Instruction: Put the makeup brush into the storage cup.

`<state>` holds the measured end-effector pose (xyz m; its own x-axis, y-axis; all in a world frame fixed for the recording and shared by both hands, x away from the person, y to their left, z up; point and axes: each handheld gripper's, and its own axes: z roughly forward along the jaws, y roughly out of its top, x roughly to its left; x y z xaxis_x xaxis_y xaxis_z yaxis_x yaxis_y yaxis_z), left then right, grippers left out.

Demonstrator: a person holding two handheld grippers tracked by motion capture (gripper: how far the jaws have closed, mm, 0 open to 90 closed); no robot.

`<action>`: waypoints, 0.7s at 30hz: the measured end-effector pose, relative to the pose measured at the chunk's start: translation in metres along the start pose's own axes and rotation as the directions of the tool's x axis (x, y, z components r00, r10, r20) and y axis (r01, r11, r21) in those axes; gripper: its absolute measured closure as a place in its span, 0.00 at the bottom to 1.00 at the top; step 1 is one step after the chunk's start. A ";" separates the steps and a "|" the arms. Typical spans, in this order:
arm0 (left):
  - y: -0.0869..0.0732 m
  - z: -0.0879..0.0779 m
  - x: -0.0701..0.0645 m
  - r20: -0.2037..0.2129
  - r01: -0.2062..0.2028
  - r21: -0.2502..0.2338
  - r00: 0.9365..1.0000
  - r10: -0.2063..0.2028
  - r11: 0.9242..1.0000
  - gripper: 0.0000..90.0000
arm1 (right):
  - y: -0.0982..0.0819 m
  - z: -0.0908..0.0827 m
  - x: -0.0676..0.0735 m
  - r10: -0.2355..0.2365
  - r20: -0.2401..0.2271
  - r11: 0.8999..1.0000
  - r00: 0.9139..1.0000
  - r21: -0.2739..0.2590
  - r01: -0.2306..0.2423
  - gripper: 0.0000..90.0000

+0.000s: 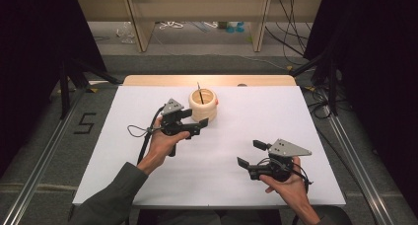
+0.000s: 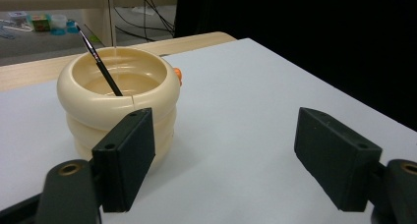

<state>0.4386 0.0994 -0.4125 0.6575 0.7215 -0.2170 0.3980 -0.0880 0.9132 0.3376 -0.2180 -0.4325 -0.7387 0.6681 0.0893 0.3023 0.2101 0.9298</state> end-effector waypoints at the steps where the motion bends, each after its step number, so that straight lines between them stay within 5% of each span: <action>1: -0.001 -0.001 0.000 -0.001 -0.003 0.003 1.000 0.003 1.000 0.25 | 0.000 0.000 0.000 -0.001 0.002 1.000 1.000 0.000 0.001 0.20; 17: -0.010 -0.021 -0.008 0.021 -0.002 -0.011 1.000 0.003 1.000 0.25 | -0.001 0.002 0.000 0.008 -0.003 1.000 1.000 -0.021 -0.008 0.20; 21: -0.013 -0.025 -0.010 0.025 -0.030 -0.011 0.999 0.030 0.999 0.24 | 0.000 0.001 -0.001 0.001 0.002 1.000 1.000 -0.015 -0.001 0.20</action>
<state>0.4108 0.1109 -0.4138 0.6850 0.7011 -0.1982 0.3711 -0.1016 0.9230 0.3385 -0.2177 -0.4331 -0.7371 0.6698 0.0897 0.2939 0.1982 0.9351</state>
